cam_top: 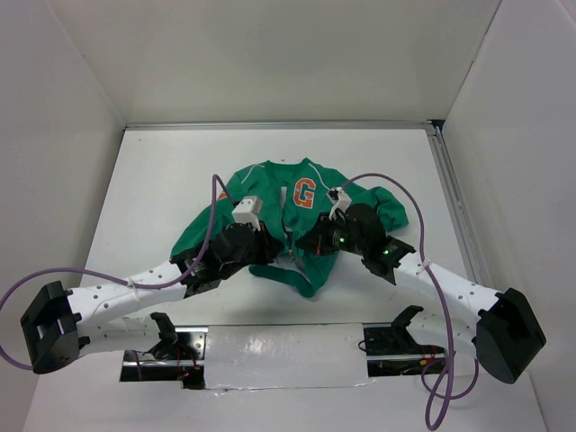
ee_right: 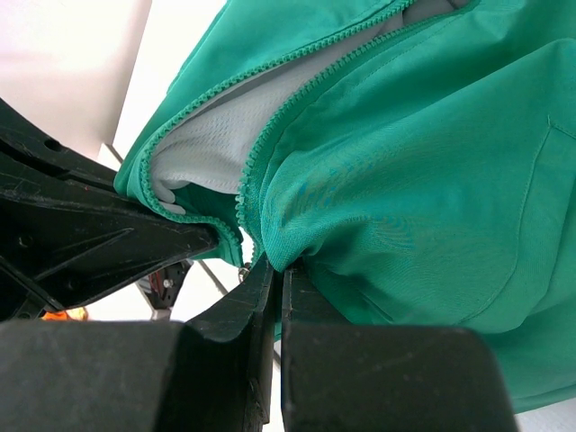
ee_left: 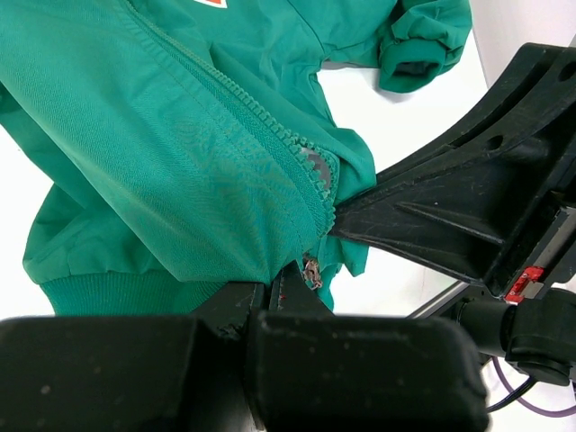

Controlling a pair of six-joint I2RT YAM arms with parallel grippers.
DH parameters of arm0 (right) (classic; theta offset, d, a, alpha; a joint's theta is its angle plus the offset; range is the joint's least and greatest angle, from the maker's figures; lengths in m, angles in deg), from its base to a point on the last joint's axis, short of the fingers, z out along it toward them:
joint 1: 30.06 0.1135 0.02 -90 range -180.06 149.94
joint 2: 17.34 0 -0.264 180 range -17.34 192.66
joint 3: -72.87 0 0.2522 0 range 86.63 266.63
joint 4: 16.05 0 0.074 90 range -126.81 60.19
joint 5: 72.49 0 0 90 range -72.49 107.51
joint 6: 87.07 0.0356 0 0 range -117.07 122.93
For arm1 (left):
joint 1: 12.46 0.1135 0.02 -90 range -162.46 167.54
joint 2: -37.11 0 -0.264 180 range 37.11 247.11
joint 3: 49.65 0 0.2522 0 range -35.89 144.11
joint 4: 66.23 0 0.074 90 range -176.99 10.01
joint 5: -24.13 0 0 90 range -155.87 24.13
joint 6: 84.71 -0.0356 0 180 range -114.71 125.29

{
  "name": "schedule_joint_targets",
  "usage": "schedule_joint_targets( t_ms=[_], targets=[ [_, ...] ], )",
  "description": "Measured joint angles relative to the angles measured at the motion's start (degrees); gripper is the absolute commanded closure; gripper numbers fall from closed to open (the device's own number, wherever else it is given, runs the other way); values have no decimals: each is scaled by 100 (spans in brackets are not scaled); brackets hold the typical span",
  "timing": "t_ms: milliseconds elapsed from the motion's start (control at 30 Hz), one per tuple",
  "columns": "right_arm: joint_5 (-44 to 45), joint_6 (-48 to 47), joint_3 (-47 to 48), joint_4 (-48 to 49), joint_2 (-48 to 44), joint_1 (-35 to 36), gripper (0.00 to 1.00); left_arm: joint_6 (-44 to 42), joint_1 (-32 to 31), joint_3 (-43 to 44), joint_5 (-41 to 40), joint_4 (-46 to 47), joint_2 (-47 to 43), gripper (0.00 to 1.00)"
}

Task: Zip up the jacket

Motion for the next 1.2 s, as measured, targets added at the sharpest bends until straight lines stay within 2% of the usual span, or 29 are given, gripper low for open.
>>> schedule_joint_targets(
  t_ms=[633,933,1000,1033,1100,1133,1200],
  targets=[
    [125,227,68,240,136,0,100,44,-144,107,-136,-114,120,100],
    [57,210,-50,459,-28,-2,100,-236,33,94,546,87,66,100],
    [22,186,-74,533,-55,-4,100,-291,103,92,691,87,28,85],
    [-7,157,-85,562,-79,-4,100,-286,136,92,750,76,17,69],
    [-79,101,-111,599,-131,-7,100,-302,186,98,824,20,11,52],
    [-146,70,-125,603,-168,-7,100,-299,203,98,863,-9,11,46],
    [-208,26,-149,616,-229,-7,100,-262,223,98,922,-46,9,44]
  ],
)
